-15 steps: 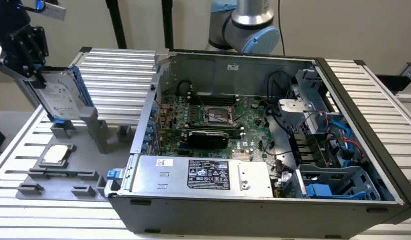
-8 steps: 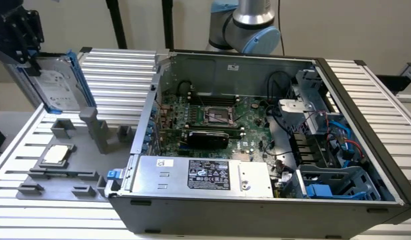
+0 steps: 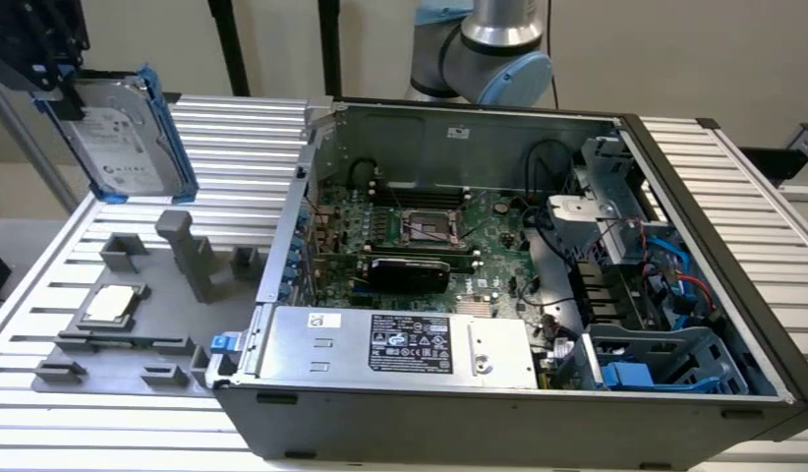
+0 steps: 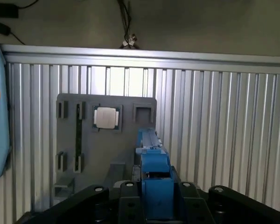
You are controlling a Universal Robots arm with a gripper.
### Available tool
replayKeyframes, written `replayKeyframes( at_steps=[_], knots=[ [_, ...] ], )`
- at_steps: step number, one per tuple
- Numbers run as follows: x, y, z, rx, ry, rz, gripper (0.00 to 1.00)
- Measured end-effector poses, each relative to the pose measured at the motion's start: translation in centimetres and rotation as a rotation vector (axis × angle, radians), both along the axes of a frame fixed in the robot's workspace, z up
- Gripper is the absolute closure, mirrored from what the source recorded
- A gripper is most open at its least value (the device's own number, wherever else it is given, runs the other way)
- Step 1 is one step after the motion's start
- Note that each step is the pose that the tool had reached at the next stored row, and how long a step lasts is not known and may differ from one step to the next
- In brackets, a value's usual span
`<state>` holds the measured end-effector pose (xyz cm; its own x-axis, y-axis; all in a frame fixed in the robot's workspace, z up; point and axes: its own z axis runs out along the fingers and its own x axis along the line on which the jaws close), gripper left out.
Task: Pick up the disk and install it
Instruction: 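Pick up the disk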
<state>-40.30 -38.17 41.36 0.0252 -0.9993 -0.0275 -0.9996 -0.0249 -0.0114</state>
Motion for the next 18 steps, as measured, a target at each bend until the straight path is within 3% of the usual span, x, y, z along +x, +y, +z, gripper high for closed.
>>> replayKeyframes(
  at_steps=[6, 11, 18],
  knots=[
    [2.7, -0.32, 2.24, 0.0138, 0.0000, 0.002, 1.00],
    [5.0, -0.95, 3.86, 0.0178, 0.0001, 0.002, 1.00],
    [8.1, -2.04, 5.28, 0.0203, 0.0002, 0.002, 1.00]
  ],
)
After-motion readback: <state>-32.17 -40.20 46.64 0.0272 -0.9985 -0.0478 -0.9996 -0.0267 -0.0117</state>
